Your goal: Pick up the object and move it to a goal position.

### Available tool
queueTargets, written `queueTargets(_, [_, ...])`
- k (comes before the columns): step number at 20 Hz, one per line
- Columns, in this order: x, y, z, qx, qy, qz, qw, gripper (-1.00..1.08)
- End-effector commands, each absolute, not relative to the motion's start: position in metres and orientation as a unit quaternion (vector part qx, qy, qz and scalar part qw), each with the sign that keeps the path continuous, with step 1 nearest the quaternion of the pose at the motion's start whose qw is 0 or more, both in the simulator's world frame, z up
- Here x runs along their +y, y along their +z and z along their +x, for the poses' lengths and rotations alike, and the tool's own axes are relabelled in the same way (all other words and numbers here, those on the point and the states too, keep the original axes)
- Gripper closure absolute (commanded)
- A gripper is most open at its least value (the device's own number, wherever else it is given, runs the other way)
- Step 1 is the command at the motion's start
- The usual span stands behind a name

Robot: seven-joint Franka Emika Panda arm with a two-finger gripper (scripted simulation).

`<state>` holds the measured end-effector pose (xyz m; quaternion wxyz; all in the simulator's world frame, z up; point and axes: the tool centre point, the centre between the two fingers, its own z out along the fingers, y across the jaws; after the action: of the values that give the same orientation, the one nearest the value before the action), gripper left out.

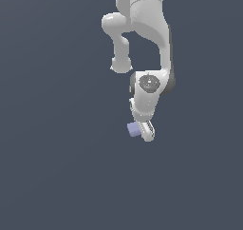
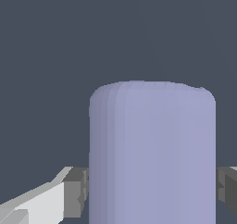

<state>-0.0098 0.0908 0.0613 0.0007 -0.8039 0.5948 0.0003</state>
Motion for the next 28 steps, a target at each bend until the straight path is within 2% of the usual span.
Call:
queueTargets(1, [0.086,0.078,-0.018,0.595,0.0,-0.804,0.001,1.08])
queueTargets(19, [0.048,0.218,-0.085,0.595,0.001,-0.804,0.001,1.08])
queueTargets(28, [0.036,0.263,-0.103,0.595,0.0,-0.804,0.0,1.08])
